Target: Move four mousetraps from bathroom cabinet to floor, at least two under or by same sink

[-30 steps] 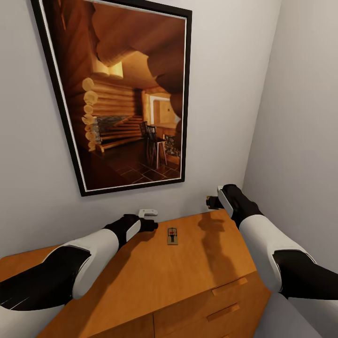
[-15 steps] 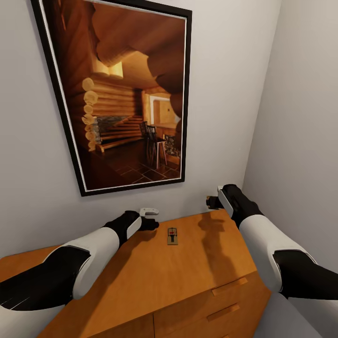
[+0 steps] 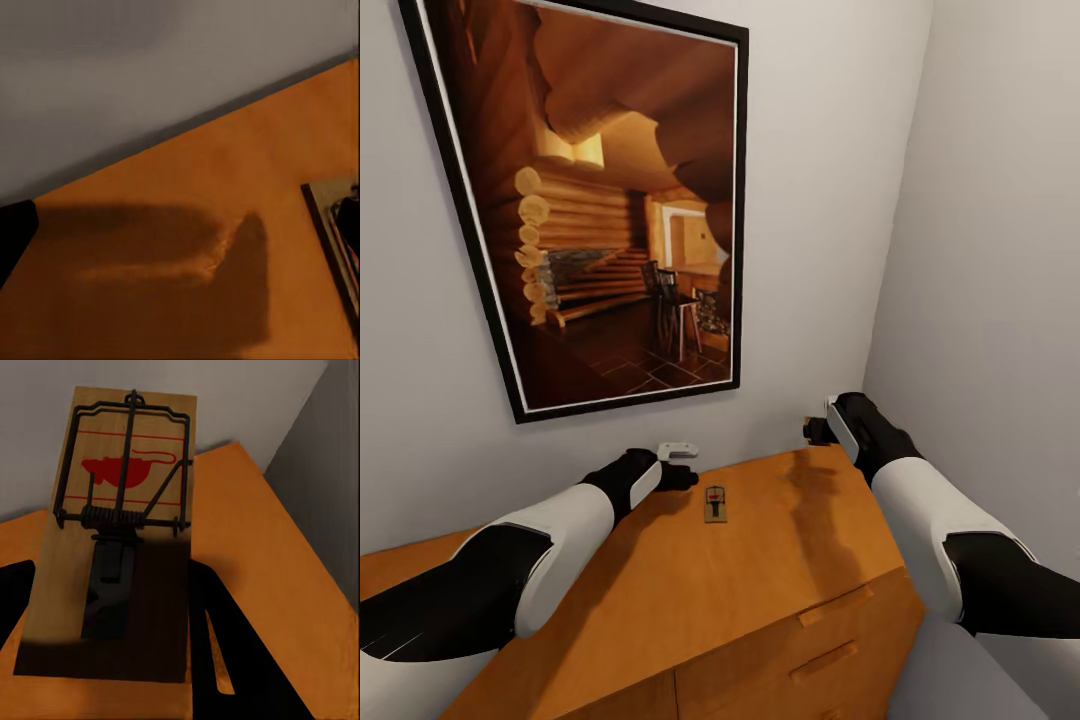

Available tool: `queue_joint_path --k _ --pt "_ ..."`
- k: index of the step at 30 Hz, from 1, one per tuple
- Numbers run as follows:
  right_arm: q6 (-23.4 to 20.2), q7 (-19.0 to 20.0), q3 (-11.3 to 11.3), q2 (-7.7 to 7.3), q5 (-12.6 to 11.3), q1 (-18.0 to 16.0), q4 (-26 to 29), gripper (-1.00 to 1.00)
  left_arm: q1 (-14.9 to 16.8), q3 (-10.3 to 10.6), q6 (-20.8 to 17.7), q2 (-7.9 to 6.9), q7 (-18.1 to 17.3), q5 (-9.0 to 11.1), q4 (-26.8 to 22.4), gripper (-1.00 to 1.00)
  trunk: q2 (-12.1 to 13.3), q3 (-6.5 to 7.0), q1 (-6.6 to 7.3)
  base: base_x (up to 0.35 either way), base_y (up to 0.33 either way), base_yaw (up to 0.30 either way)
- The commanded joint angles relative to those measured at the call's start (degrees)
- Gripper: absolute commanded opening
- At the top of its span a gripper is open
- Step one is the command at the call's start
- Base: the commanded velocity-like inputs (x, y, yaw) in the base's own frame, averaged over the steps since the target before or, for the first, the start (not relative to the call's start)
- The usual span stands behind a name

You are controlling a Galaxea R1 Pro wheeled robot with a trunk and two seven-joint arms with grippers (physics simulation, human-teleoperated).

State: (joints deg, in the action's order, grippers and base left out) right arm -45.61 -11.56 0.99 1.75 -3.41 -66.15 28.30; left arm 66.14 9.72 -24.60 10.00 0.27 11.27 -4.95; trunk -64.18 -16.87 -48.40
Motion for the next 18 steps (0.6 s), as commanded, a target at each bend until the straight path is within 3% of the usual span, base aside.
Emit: queue_joint_path --k 1,18 --pt "-0.2 -1.1 0.1 -0.23 -0.5 0.0 0.1 -1.00 0.0 0.5 -0.3 0.00 0.0 0.5 0.0 1.00 0.0 -0.06 0.00 0.000 0.000 -0.157" --pt "-0.7 -2.0 0.2 -2.89 -0.7 0.0 0.1 -1.00 0.0 0.5 -0.3 0.00 0.1 0.5 -0.1 1.00 0.0 -0.01 0.00 0.000 0.000 -0.030"
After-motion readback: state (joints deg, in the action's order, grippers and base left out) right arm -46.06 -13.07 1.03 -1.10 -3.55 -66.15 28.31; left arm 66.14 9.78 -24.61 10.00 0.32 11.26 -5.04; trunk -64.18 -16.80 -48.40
